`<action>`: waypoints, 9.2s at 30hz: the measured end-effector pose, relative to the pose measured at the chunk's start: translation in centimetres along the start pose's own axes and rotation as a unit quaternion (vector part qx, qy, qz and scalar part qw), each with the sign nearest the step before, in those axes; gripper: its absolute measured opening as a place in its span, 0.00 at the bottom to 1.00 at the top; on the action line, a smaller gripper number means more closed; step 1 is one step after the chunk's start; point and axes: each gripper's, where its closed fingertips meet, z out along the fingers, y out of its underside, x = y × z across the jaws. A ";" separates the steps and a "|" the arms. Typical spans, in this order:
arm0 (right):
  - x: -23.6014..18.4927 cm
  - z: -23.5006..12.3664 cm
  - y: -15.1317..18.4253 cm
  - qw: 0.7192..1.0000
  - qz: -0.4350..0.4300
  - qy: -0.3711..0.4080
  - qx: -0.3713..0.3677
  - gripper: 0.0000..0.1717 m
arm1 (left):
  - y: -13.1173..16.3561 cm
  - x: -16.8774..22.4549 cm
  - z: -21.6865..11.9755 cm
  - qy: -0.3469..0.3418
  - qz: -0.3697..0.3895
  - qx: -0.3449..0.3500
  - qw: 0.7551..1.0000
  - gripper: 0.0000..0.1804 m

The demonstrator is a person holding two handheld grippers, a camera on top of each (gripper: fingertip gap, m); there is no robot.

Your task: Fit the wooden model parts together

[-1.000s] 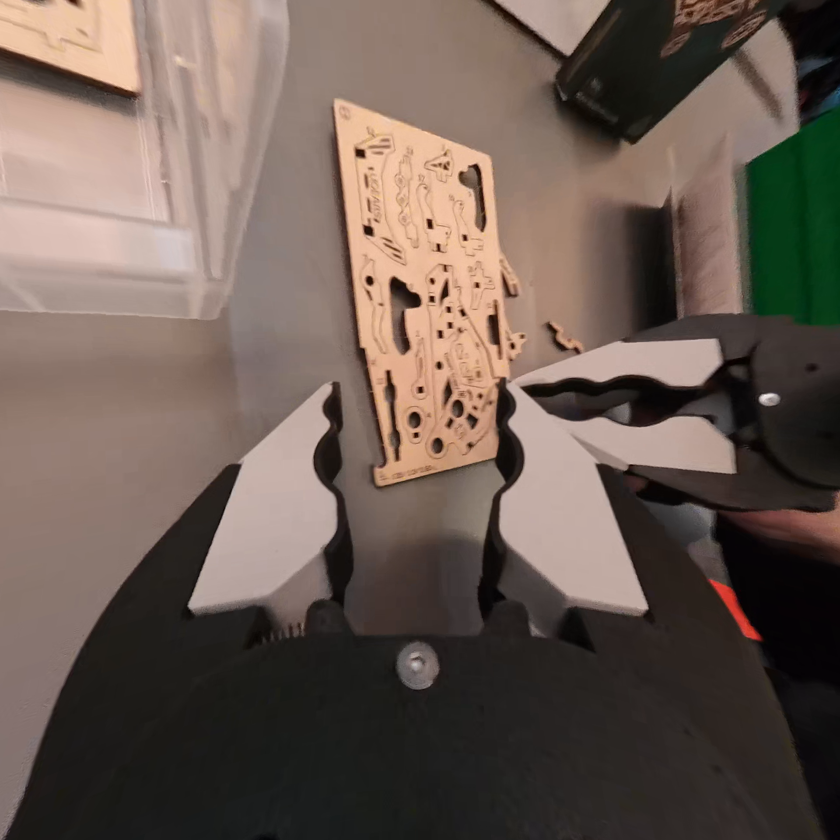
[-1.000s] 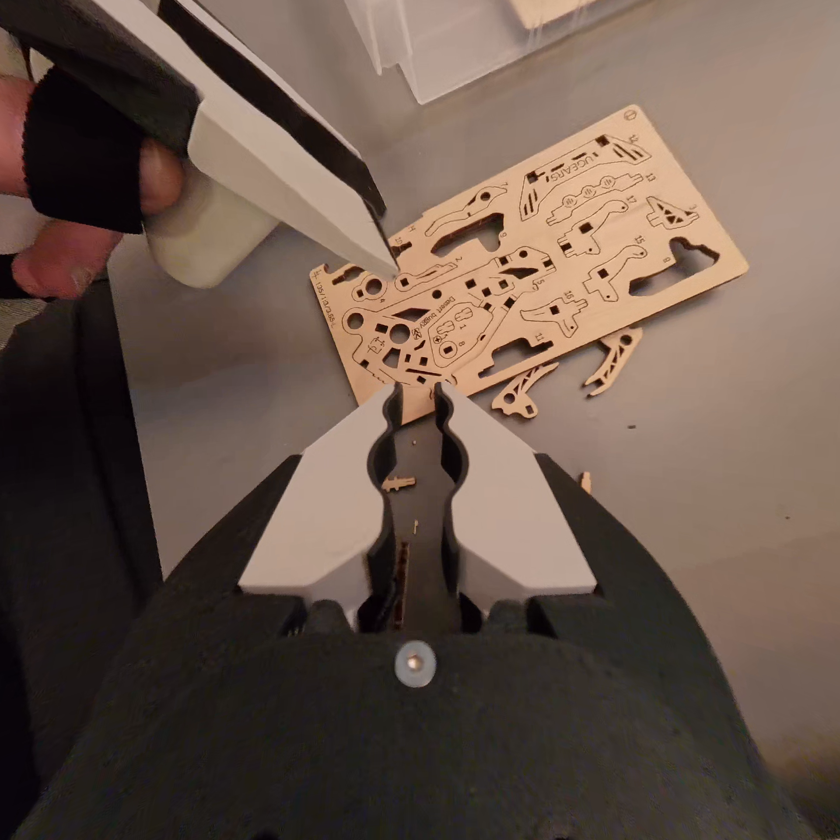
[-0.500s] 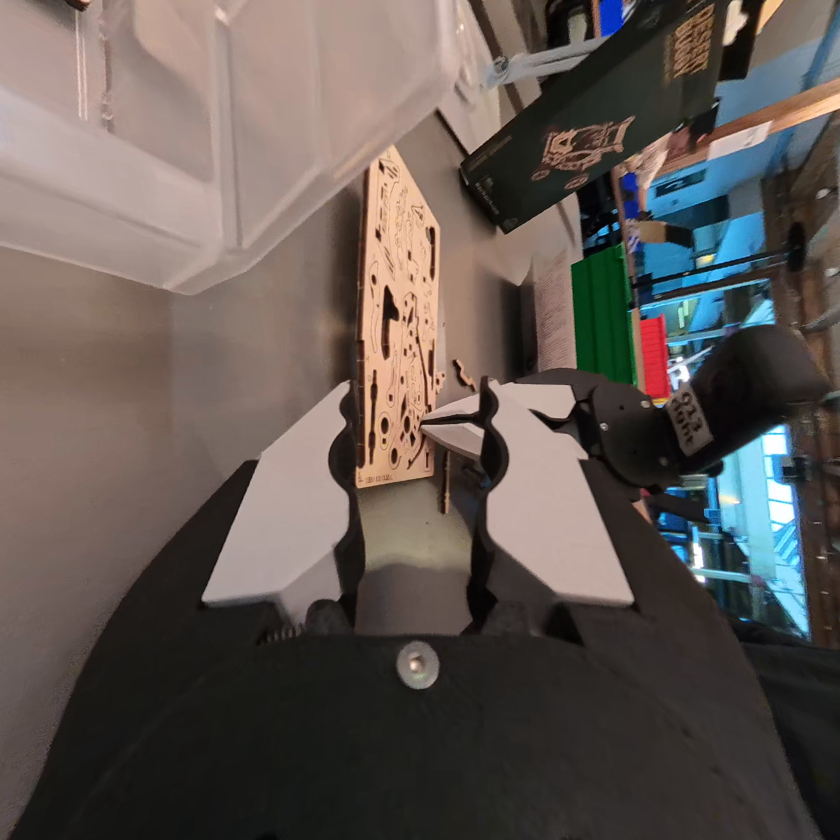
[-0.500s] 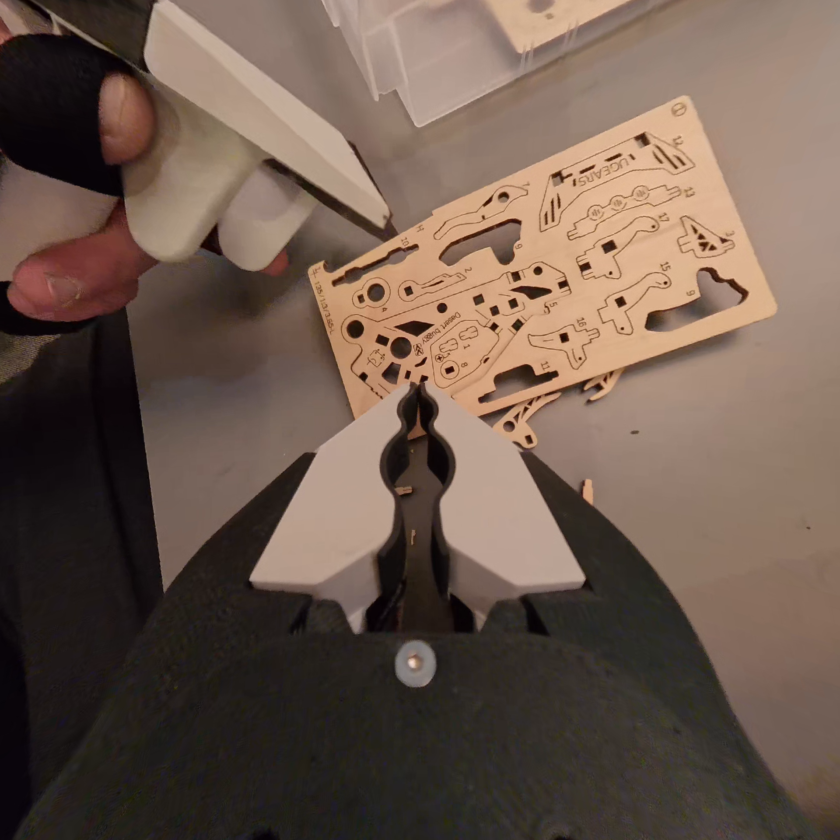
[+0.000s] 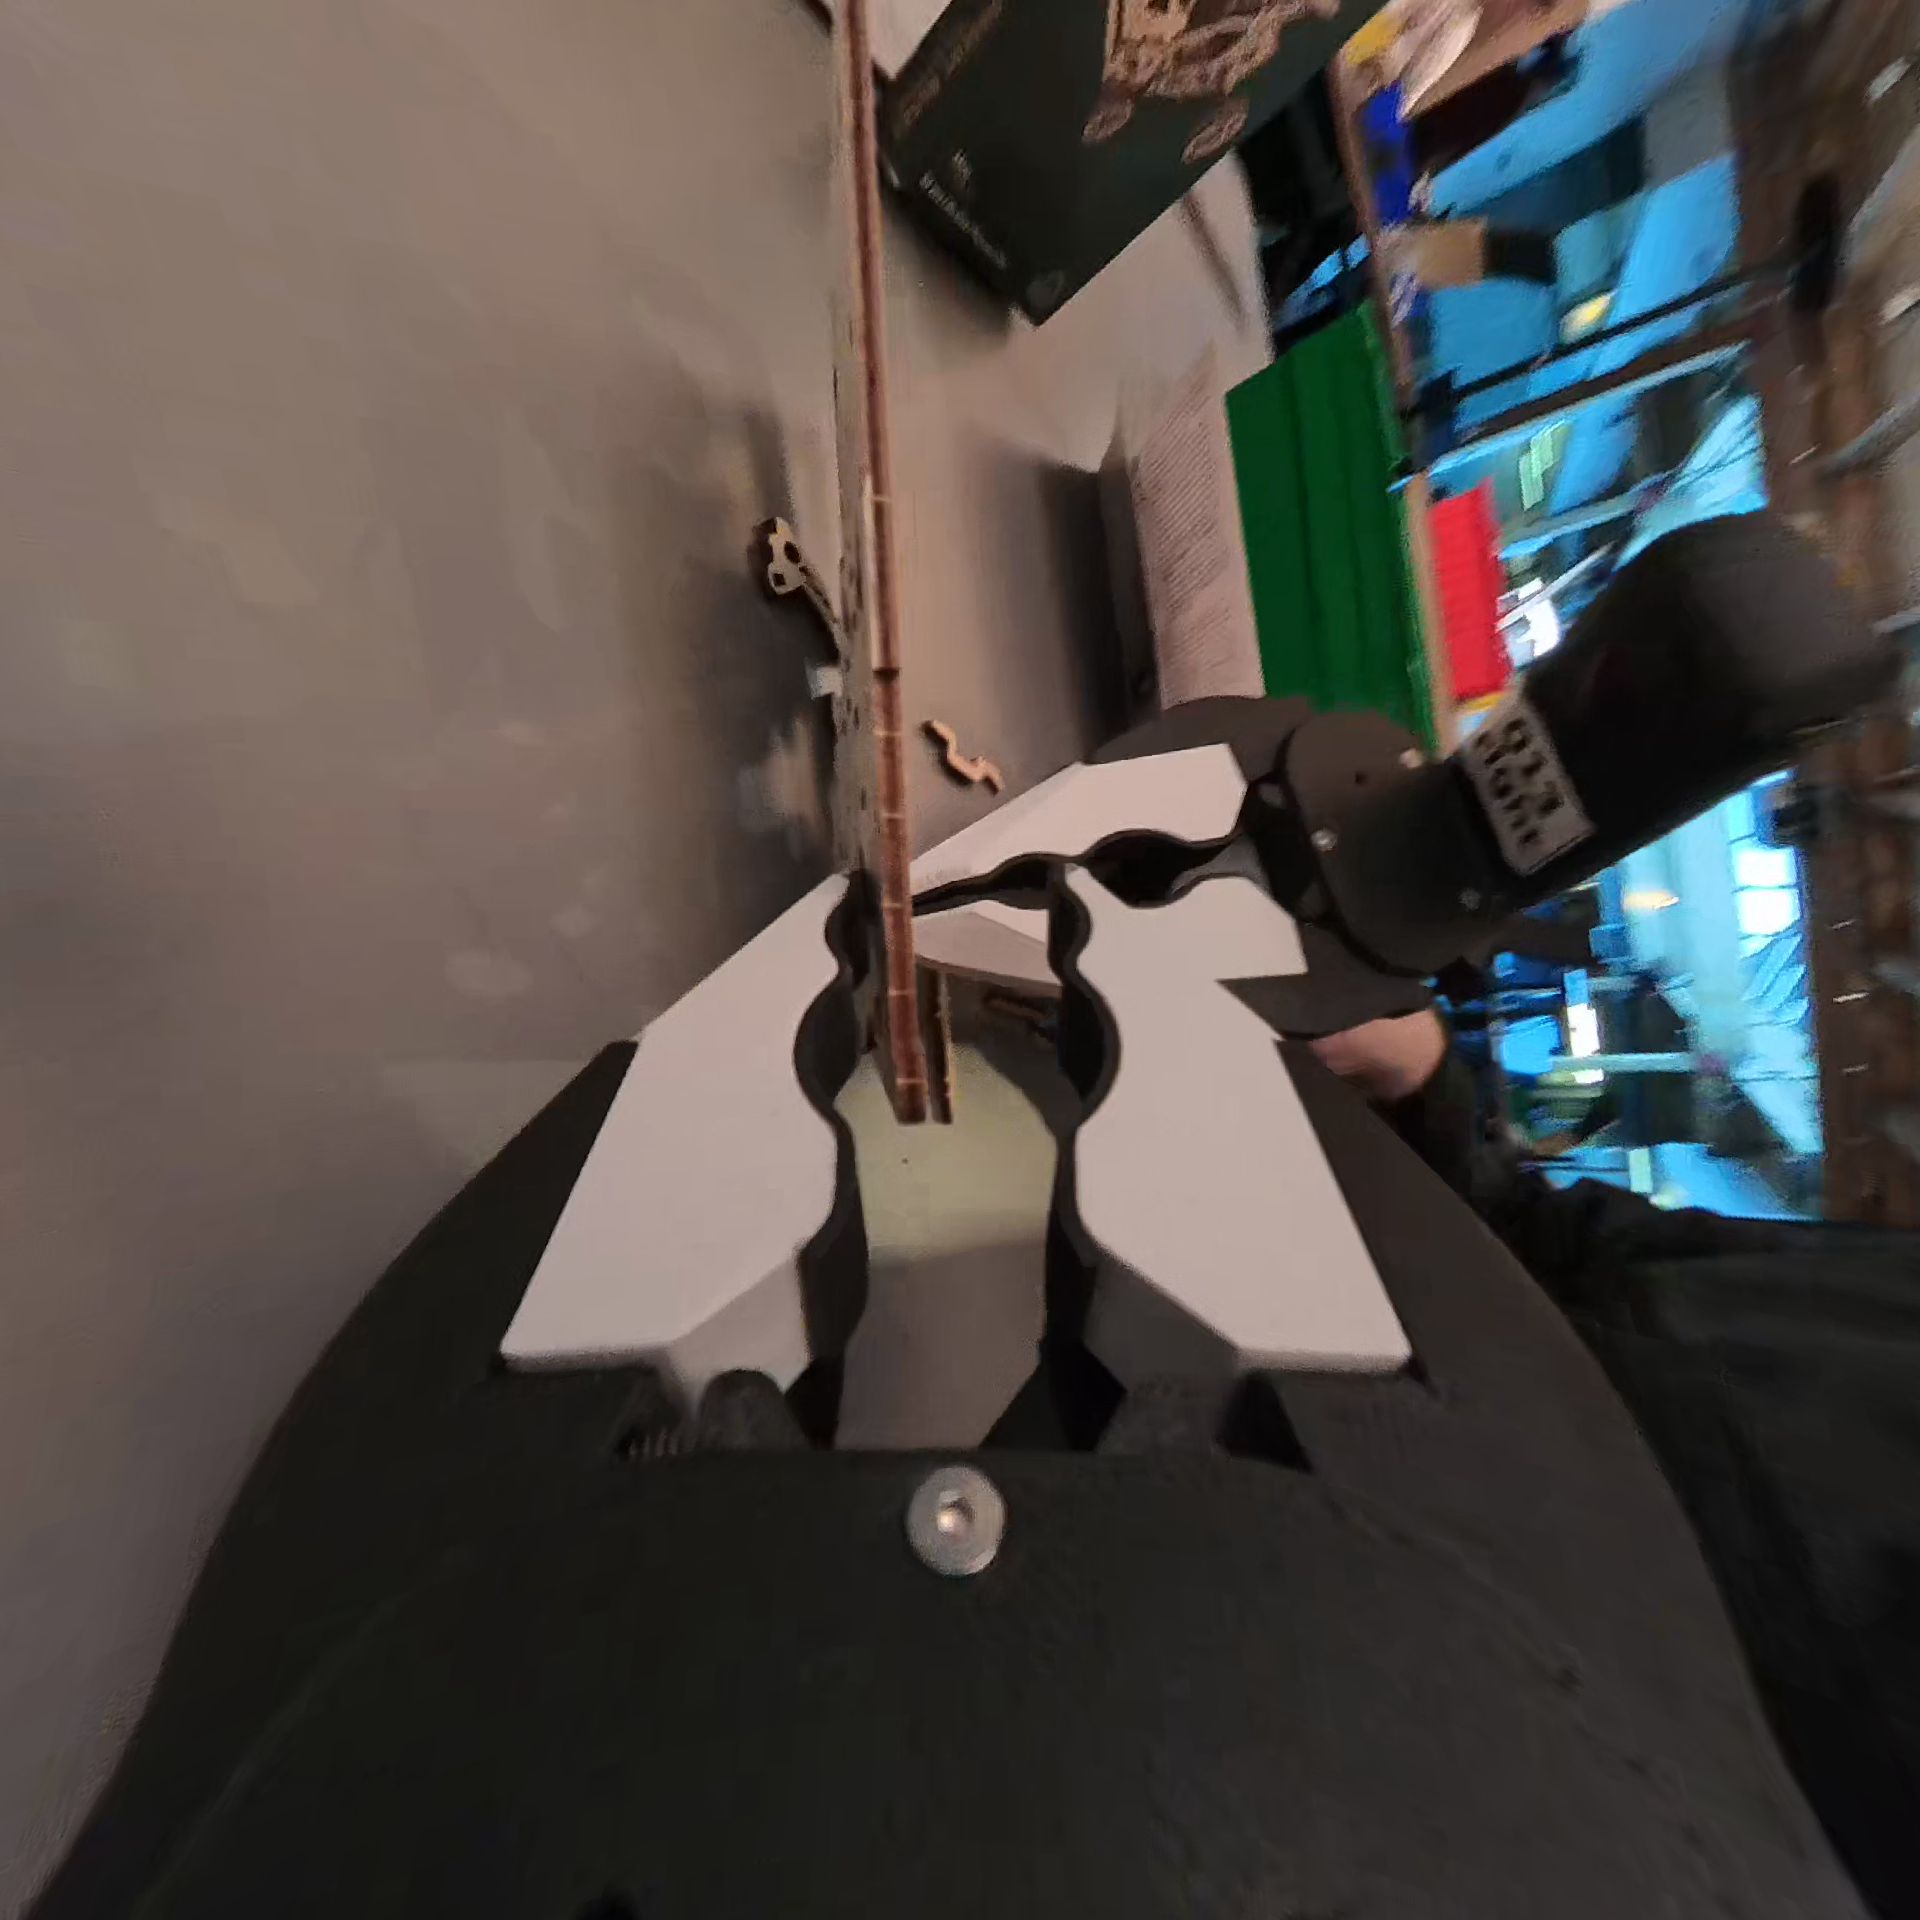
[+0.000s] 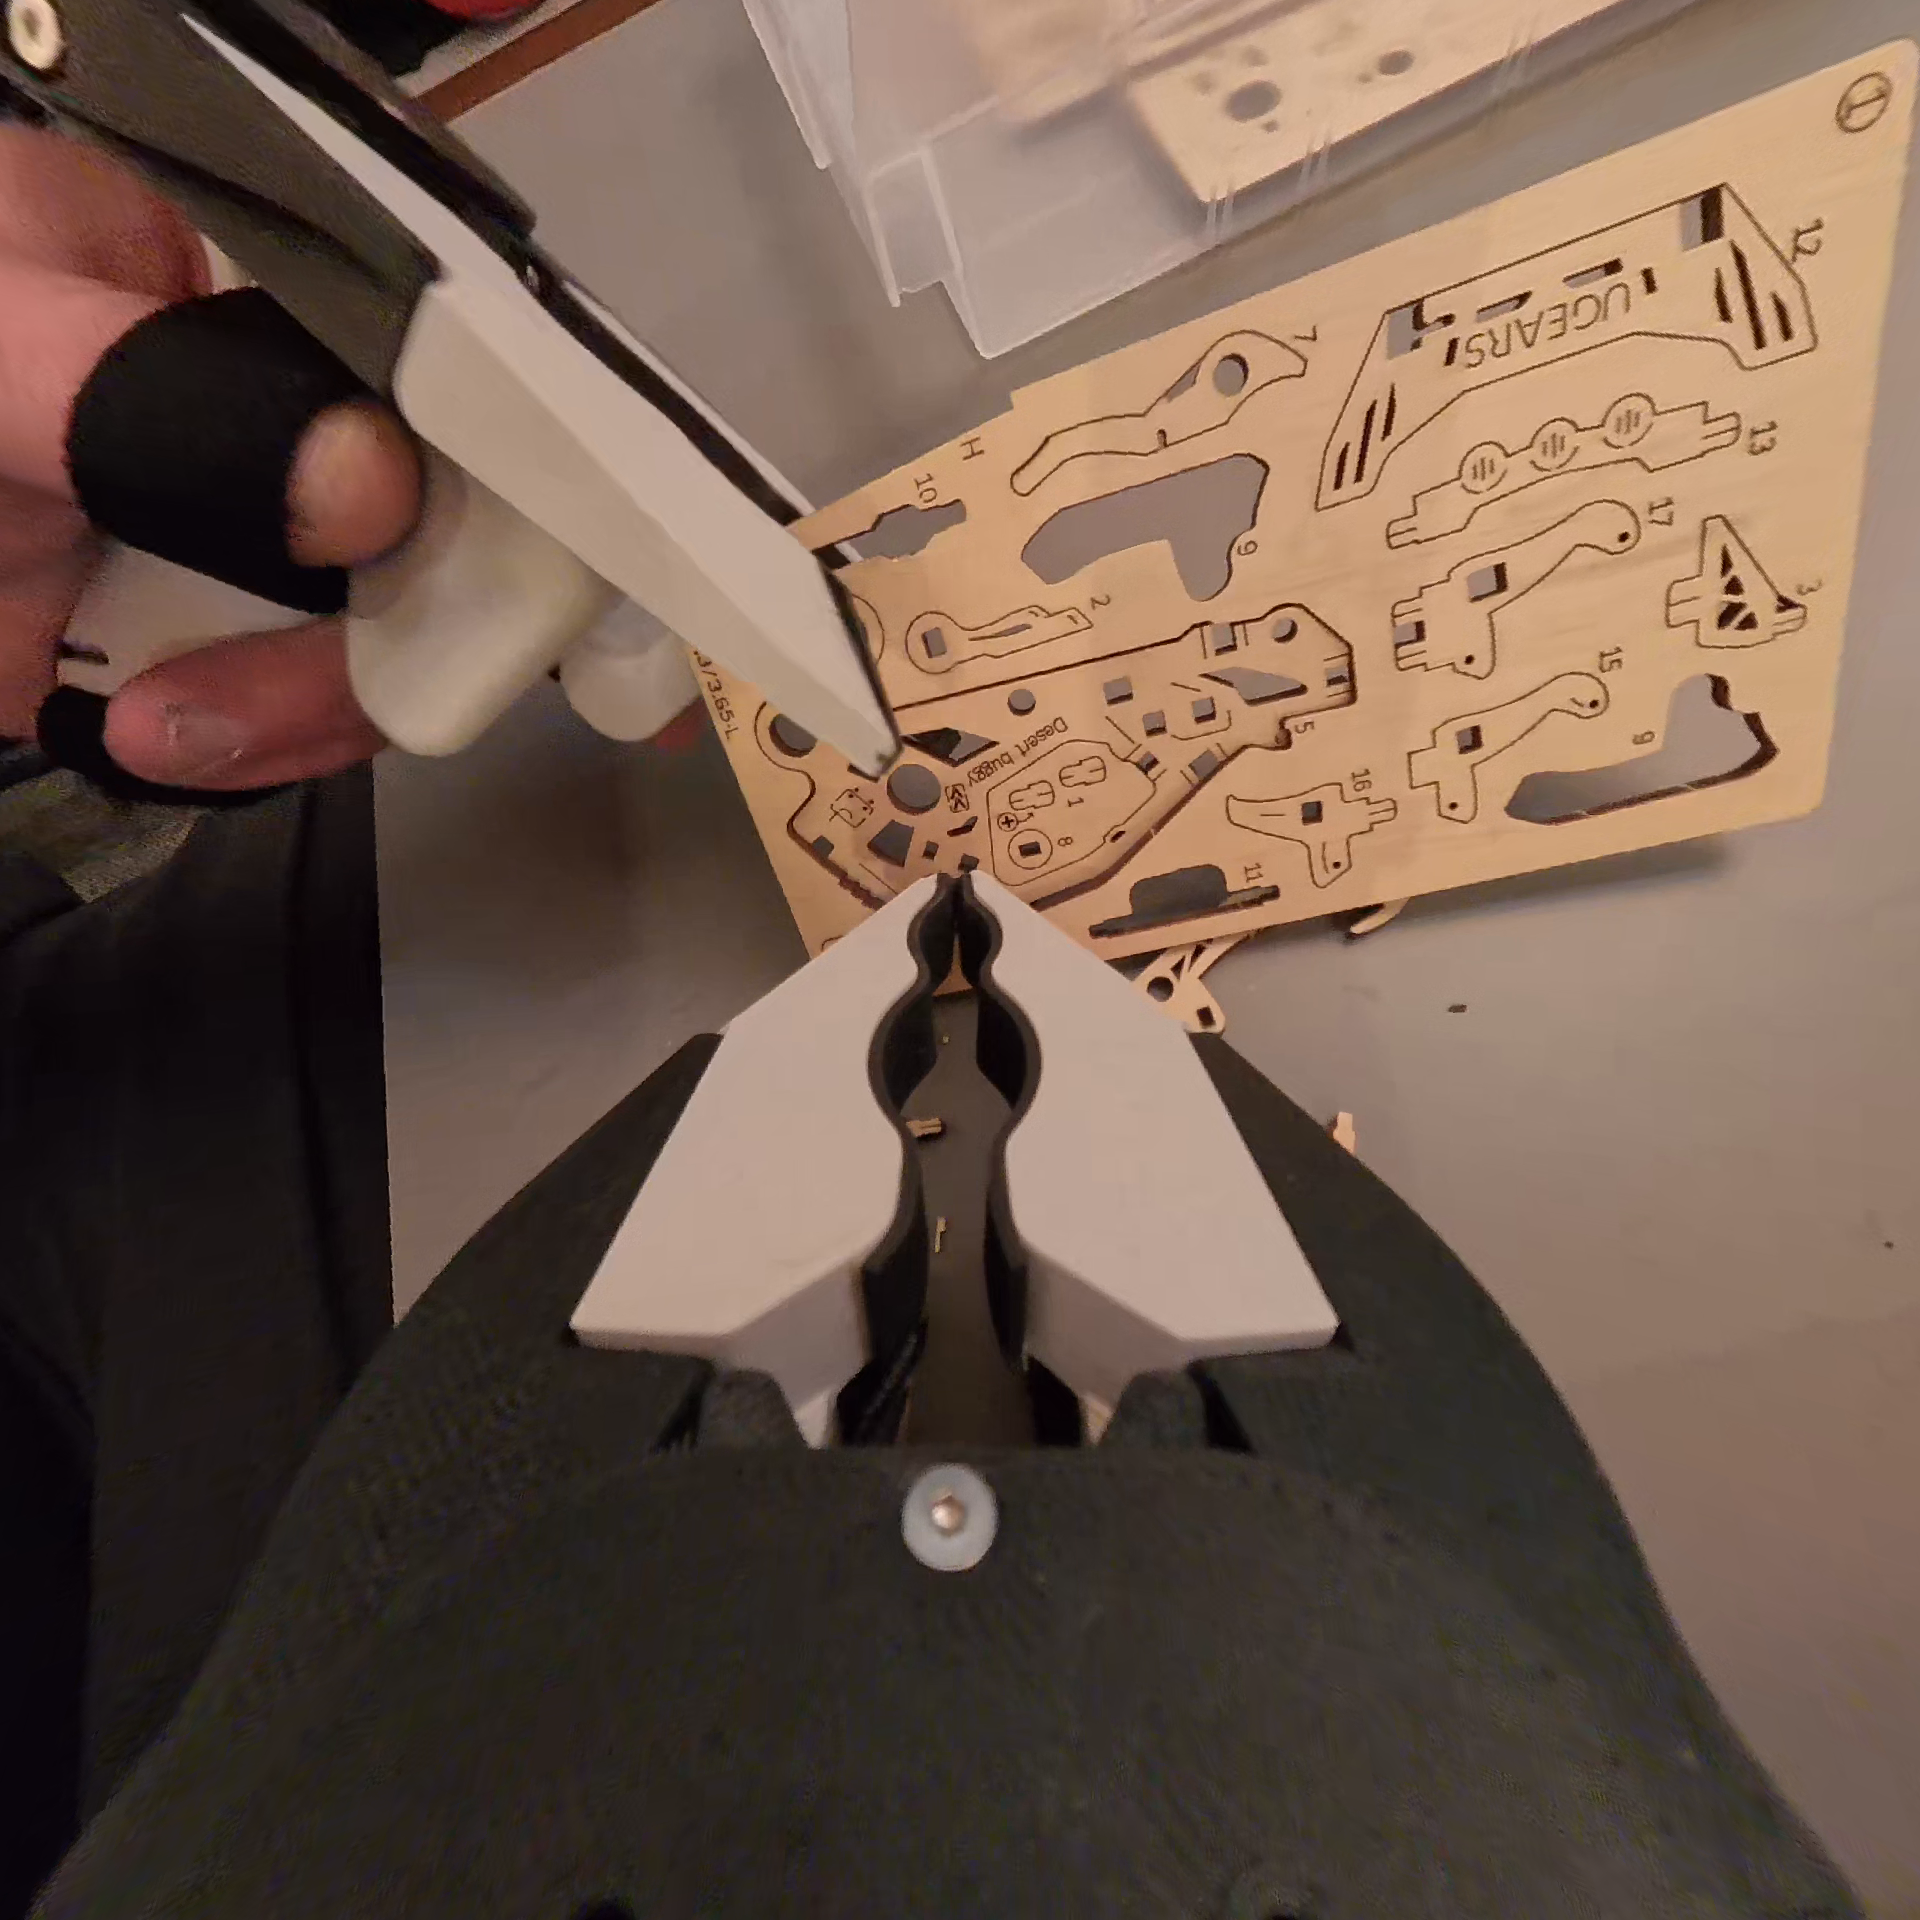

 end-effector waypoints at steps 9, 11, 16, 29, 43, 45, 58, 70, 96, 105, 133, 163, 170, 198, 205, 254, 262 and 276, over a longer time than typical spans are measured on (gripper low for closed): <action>0.5 -1.3 -1.0 0.999 -0.011 0.010 0.035 0.05 | -0.9 -0.6 -0.4 -0.035 0.054 0.030 0.998 0.01; 0.9 -2.3 -1.9 0.998 -0.009 0.021 0.062 0.09 | -1.2 -0.1 -0.8 -0.025 0.068 0.039 0.997 0.01; 2.4 -5.1 -4.7 0.988 0.025 0.056 0.140 0.24 | -2.5 2.0 -2.3 0.019 0.103 0.084 0.991 0.01; -1.1 -8.4 -9.9 0.915 0.198 -0.206 0.285 0.02 | -2.3 7.0 -4.1 0.162 0.137 0.101 0.972 0.12; -1.9 -10.9 -11.1 0.916 0.155 -0.214 0.303 0.19 | -2.4 10.2 -3.3 0.158 0.223 0.029 0.961 0.01; -2.1 -11.5 -11.6 0.918 0.122 -0.220 0.307 0.07 | -2.1 10.8 -3.3 0.177 0.221 0.026 0.959 0.01; -3.4 -11.6 -11.2 0.903 0.133 -0.281 0.298 0.01 | -4.3 11.7 -5.1 0.160 0.262 0.070 0.949 0.03; -3.4 -12.3 -11.2 0.895 0.140 -0.285 0.314 0.01 | -4.8 12.5 -5.5 0.203 0.246 0.110 0.941 0.01; -2.2 -12.3 -11.5 0.912 0.119 -0.175 0.352 0.02 | -6.6 11.6 -4.3 0.048 0.259 0.219 0.939 0.06; -3.0 -12.7 -11.5 0.900 0.124 -0.211 0.362 0.01 | -7.5 13.6 -4.9 0.119 0.240 0.204 0.942 0.04; -3.0 -13.3 -12.1 0.917 0.078 -0.176 0.351 0.02 | -7.7 14.2 -4.4 0.114 0.221 0.208 0.946 0.05; -1.2 -13.5 -12.1 0.910 0.113 -0.148 0.371 0.02 | -7.3 12.1 -3.9 0.009 0.269 0.165 0.949 0.06; -1.1 -12.7 -12.0 0.917 0.105 -0.112 0.369 0.02 | -7.6 10.9 -3.8 -0.046 0.287 0.195 0.937 0.06; -4.4 -15.0 -16.1 0.847 0.190 -0.284 0.406 0.19 | -8.3 12.6 -10.5 0.323 0.209 0.263 0.885 0.02; -4.3 -15.0 -15.7 0.808 0.238 -0.357 0.404 0.19 | -6.6 15.0 -12.0 0.430 0.248 0.219 0.840 0.01; -0.1 -5.8 -15.1 0.923 0.207 -0.076 0.314 0.00 | -8.3 6.7 -7.2 0.336 0.080 0.240 0.907 0.03; 2.8 -7.5 -14.4 0.903 0.256 -0.073 0.337 0.01 | -8.4 6.7 -9.7 0.276 0.124 0.249 0.920 0.01; 4.1 -12.3 -15.2 0.829 0.328 -0.186 0.412 0.00 | -7.4 5.0 -10.5 0.157 0.142 0.205 0.955 0.01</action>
